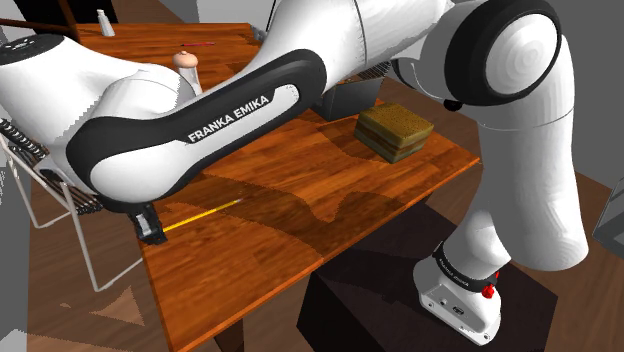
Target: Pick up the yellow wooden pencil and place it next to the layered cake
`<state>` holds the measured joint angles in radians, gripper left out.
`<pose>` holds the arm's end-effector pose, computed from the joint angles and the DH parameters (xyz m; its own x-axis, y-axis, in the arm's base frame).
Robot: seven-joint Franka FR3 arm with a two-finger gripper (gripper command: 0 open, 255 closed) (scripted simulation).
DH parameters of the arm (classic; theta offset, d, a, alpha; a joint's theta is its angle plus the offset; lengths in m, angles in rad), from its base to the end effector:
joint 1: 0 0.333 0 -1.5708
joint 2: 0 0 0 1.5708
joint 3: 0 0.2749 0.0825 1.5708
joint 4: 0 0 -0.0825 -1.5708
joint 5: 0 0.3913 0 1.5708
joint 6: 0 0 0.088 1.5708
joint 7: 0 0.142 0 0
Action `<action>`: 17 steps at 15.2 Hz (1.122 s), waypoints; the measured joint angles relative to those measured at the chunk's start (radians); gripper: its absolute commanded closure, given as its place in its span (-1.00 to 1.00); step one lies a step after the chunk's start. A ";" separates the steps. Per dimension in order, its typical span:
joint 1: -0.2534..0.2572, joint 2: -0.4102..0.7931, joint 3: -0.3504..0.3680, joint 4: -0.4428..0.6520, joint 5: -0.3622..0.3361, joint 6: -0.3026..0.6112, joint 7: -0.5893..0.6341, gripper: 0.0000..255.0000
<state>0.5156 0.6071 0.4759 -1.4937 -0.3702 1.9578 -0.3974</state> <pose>0.4281 0.5265 0.2670 0.0939 0.9913 -0.0923 0.9953 -0.0911 0.0336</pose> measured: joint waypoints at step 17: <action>-0.002 -0.031 0.009 0.054 0.018 -0.083 -0.017 1.00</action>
<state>0.5140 0.5759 0.4848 -1.4401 -0.3517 1.8753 -0.4149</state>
